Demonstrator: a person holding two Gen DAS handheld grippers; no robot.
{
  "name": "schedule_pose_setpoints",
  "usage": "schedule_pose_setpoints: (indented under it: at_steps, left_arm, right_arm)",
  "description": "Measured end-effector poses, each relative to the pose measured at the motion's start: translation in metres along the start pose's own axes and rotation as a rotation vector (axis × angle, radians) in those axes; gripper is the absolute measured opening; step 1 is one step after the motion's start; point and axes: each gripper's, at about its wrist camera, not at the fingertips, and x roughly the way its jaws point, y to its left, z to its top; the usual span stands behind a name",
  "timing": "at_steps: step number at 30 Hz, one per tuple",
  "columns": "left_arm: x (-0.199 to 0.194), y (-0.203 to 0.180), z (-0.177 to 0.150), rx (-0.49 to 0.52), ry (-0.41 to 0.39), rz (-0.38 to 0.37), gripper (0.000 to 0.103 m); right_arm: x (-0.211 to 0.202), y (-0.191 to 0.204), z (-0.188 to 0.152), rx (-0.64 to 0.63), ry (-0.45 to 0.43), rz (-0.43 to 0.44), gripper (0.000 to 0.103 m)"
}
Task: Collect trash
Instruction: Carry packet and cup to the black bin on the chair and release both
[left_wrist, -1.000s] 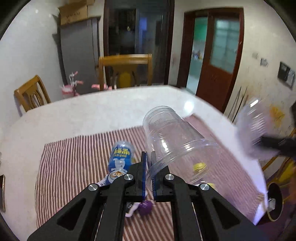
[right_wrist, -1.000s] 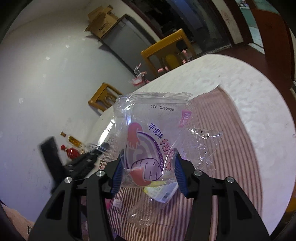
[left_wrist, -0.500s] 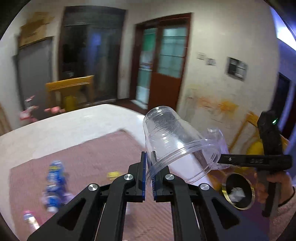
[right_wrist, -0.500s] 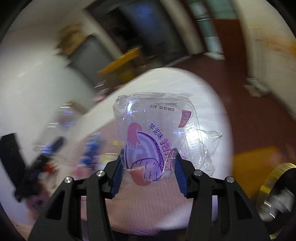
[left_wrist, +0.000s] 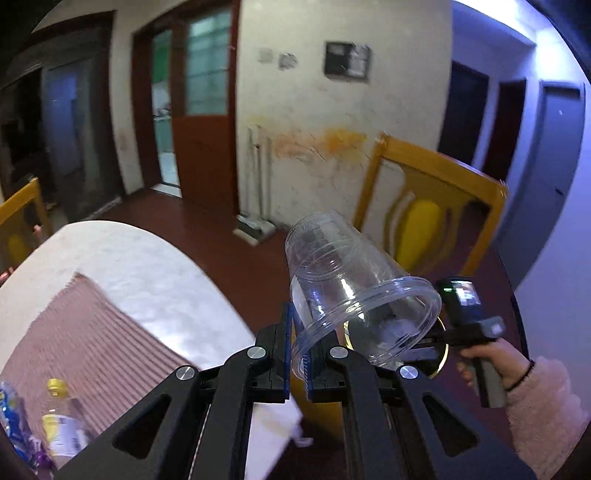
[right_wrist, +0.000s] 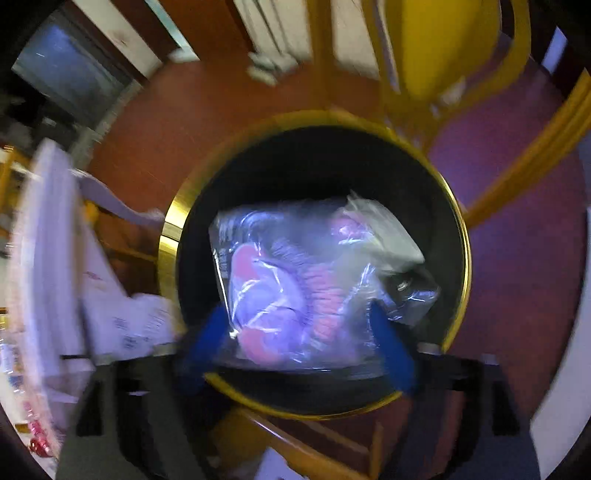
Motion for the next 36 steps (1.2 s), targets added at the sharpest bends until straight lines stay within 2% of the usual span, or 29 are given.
schedule_pose_setpoints:
  at_steps: [3, 5, 8, 13, 16, 18, 20, 21, 22, 23, 26, 30, 36]
  left_arm:
    - [0.022, -0.018, -0.002, 0.033, 0.048, -0.032, 0.004]
    - [0.031, -0.023, -0.004, 0.058, 0.072, -0.054, 0.004]
    - [0.062, -0.05, -0.003, 0.12, 0.104, -0.084, 0.004]
    - [0.12, -0.101, -0.008, 0.213, 0.194, -0.168, 0.004]
    - [0.149, -0.12, -0.016, 0.258, 0.257, -0.187, 0.004]
    - [0.176, -0.13, -0.017, 0.24, 0.309, -0.208, 0.004]
    - [0.203, -0.14, -0.019, 0.232, 0.373, -0.227, 0.01]
    - [0.222, -0.149, -0.023, 0.243, 0.408, -0.204, 0.04]
    - [0.229, -0.152, -0.026, 0.241, 0.414, -0.185, 0.082]
    - [0.236, -0.153, -0.029, 0.228, 0.41, -0.162, 0.088]
    - [0.239, -0.148, -0.032, 0.131, 0.418, -0.182, 0.086]
    - [0.227, -0.142, -0.029, 0.144, 0.386, -0.167, 0.086]
    - [0.189, -0.106, -0.024, 0.086, 0.315, -0.134, 0.089]
  right_arm:
    - [-0.003, -0.018, 0.004, 0.036, -0.033, 0.007, 0.084]
    - [-0.02, -0.036, 0.012, 0.089, -0.098, 0.033, 0.084]
    - [-0.043, -0.053, 0.022, 0.141, -0.193, 0.037, 0.084]
    - [-0.086, -0.078, 0.018, 0.211, -0.354, 0.042, 0.086]
    - [-0.098, -0.094, 0.009, 0.246, -0.399, 0.056, 0.086]
    - [-0.101, -0.102, 0.008, 0.262, -0.416, 0.064, 0.086]
    - [-0.1, -0.103, 0.003, 0.267, -0.42, 0.066, 0.086]
    - [-0.101, -0.101, 0.003, 0.269, -0.417, 0.071, 0.086]
    - [-0.1, -0.101, 0.003, 0.269, -0.412, 0.084, 0.086]
    - [-0.102, -0.1, 0.002, 0.266, -0.412, 0.09, 0.086]
    - [-0.11, -0.098, -0.002, 0.256, -0.431, 0.099, 0.086]
    - [-0.115, -0.093, -0.001, 0.257, -0.444, 0.107, 0.086]
    - [-0.125, -0.06, -0.003, 0.204, -0.448, 0.12, 0.086]
